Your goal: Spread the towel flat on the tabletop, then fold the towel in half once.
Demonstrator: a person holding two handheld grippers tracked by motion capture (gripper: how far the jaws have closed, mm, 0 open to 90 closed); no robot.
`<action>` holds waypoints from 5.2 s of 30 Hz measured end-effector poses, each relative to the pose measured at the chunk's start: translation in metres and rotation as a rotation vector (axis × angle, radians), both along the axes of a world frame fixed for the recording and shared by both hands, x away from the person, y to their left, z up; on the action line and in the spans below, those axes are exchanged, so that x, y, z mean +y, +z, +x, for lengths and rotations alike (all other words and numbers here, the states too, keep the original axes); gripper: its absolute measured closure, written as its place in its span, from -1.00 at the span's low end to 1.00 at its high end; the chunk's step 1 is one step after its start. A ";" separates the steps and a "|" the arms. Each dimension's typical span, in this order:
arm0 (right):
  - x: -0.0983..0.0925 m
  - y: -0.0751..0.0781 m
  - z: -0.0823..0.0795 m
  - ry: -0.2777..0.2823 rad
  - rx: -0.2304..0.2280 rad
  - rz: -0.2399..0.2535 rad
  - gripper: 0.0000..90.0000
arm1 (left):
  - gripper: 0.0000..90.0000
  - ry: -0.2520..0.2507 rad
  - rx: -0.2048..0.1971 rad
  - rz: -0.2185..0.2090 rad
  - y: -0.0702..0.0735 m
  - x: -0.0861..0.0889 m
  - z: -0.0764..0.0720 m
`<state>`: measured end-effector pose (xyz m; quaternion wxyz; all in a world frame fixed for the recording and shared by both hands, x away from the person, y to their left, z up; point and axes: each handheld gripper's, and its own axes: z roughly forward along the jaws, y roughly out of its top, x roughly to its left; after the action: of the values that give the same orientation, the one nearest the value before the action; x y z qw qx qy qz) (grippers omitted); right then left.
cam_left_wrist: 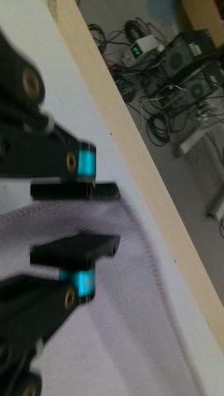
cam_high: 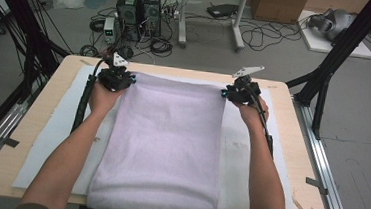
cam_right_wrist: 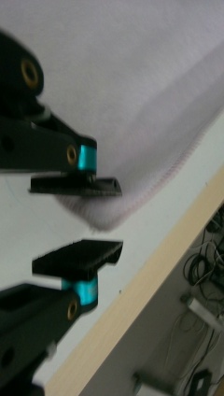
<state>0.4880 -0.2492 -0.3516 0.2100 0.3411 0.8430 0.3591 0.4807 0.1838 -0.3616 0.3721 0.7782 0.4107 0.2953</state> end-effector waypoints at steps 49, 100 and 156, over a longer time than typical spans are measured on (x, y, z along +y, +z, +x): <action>0.022 -0.070 -0.167 0.381 0.143 0.087 0.16 | 0.17 -0.448 0.182 -0.052 -0.073 0.042 -0.184; 0.011 -0.072 -0.142 0.311 0.089 0.171 0.12 | 0.03 -0.407 0.148 -0.119 -0.061 0.034 -0.153; 0.014 -0.048 -0.017 0.139 0.105 0.102 -0.22 | 0.25 -0.236 0.174 -0.079 -0.047 0.032 -0.023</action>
<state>0.4706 -0.2353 -0.3995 0.1227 0.3103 0.8551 0.3968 0.4575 0.2156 -0.4089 0.3977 0.8285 0.3582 0.1647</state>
